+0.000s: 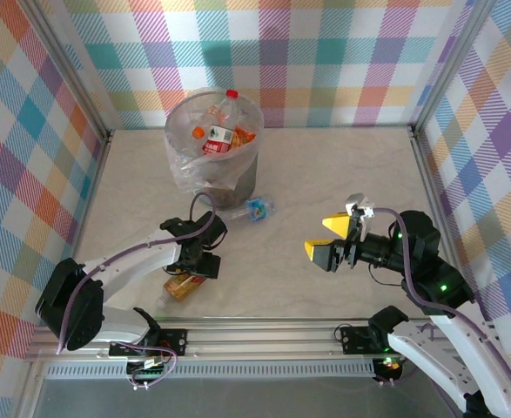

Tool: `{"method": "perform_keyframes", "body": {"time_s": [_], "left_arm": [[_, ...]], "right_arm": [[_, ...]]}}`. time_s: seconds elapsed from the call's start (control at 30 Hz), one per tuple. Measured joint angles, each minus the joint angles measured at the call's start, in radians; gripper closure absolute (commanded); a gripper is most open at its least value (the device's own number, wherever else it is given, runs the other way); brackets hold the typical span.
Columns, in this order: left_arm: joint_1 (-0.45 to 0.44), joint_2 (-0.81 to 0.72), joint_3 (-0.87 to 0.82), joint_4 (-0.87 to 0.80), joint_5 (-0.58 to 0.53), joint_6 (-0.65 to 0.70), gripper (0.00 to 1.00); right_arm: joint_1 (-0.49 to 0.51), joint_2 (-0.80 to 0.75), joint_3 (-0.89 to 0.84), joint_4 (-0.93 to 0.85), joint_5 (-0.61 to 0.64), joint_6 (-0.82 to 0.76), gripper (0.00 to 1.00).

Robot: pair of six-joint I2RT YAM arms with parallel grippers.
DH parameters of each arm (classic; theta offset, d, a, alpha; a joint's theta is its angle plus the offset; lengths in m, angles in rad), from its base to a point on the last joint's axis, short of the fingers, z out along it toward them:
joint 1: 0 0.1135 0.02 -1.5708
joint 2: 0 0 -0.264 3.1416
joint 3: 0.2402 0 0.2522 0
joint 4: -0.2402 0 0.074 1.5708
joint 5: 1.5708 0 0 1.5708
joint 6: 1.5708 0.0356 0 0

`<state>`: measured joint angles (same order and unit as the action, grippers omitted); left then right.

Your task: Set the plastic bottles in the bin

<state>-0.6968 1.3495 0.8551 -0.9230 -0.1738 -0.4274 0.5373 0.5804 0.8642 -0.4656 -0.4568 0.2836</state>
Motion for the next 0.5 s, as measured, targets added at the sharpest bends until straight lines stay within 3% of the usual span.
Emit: {"method": "perform_keyframes", "body": {"time_s": [0.37,0.5], "left_arm": [[-0.080,0.063,0.026,-0.014,-0.064,-0.021,0.48],[-0.112,0.111,0.066,-0.008,-0.072,-0.022,0.50]], "right_arm": [[0.000,-0.012,-0.017,-0.019,0.011,0.004,0.00],[0.000,-0.021,-0.020,-0.023,0.019,0.010,0.00]]}}
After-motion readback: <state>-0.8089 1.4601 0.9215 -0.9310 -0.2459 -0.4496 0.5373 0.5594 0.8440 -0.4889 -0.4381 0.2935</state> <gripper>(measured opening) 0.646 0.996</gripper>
